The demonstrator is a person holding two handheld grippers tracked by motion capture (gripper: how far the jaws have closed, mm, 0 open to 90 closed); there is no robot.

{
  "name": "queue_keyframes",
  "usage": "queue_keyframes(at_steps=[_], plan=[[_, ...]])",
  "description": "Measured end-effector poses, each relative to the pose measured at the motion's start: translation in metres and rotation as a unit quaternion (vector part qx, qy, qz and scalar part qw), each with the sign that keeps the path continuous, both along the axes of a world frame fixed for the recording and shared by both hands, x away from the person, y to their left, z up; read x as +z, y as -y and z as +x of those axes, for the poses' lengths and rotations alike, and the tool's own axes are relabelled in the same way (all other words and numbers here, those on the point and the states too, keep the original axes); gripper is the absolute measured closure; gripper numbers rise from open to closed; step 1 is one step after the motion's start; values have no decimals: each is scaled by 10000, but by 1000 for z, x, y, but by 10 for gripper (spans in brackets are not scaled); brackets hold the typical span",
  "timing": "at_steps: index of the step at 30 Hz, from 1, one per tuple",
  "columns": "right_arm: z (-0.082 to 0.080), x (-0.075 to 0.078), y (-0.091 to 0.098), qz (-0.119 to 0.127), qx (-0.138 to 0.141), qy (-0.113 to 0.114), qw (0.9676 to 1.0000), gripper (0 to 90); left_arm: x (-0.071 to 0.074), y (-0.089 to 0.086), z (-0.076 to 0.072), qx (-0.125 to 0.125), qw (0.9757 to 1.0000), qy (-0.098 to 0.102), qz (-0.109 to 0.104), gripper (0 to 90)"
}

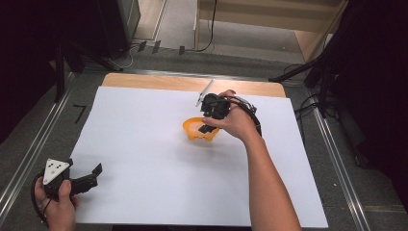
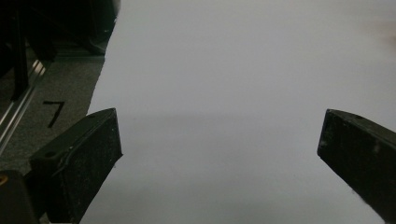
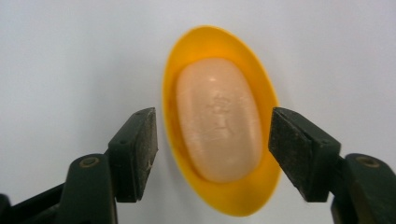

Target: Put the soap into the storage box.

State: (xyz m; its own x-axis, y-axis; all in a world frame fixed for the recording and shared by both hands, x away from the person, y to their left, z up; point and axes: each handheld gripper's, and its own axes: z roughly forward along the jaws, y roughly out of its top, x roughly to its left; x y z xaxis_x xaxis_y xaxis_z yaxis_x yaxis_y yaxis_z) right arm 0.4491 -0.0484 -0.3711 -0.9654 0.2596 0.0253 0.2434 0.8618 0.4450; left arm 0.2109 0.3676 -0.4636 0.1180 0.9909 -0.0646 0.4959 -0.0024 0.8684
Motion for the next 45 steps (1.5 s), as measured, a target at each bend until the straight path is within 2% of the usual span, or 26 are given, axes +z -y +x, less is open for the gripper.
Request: queue_keyframes(at_steps=[5, 7, 10, 11, 12, 16, 19, 24, 28, 30, 32, 36, 38, 40, 45], plan=[[-10, -5, 17, 204, -320, -140, 9992, 345, 0, 0, 0, -2, 10000, -2, 15, 0], [-15, -8, 23, 202, -360, -13, 9991, 308, 0, 0, 0, 5, 10000, -11, 26, 1], [-23, -7, 33, 368, -542, 3, 9978, 235, 0, 1, 0, 0, 10000, -19, 41, 0], [-25, -8, 36, 446, -518, 92, 9976, 205, 0, 1, 0, 6, 10000, -15, 40, 0], [-29, -7, 39, 505, -619, 146, 9967, 184, 0, 1, 0, 3, 10000, -14, 37, 0], [-41, -5, 48, 748, -901, 228, 9929, 140, 0, 0, 0, -3, 10000, -1, 15, 1], [-50, -7, 53, 742, -1037, 322, 9913, 133, 0, 1, 0, 9, 10000, -7, 47, 0], [-63, -12, 66, 908, -1398, 277, 9856, 107, 0, 0, -1, -3, 10000, 14, 24, 0], [-72, -18, 77, 1081, -1553, 308, 9815, 68, 0, 1, -1, -3, 10000, 7, 35, 1], [-77, -22, 82, 1083, -1616, 360, 9802, 30, 0, 1, -1, -7, 10000, 10, 31, 1], [-83, -26, 87, 1125, -1738, 367, 9777, 0, 0, 0, -1, 0, 10000, 16, 25, 0], [-97, -34, 96, 1251, -1941, 599, 9711, 0, 0, 1, -1, -4, 10000, 20, 34, 0], [-101, -37, 100, 1254, -1968, 619, 9704, 0, 0, 1, -1, -5, 10000, 23, 52, 0], [-105, -40, 105, 1349, -2065, 639, 9670, 0, 0, 1, -1, -6, 10000, 35, 61, 0], [-114, -49, 117, 1543, -2188, 613, 9615, 0, 0, 1, -2, -4, 9999, 90, 61, 1]])
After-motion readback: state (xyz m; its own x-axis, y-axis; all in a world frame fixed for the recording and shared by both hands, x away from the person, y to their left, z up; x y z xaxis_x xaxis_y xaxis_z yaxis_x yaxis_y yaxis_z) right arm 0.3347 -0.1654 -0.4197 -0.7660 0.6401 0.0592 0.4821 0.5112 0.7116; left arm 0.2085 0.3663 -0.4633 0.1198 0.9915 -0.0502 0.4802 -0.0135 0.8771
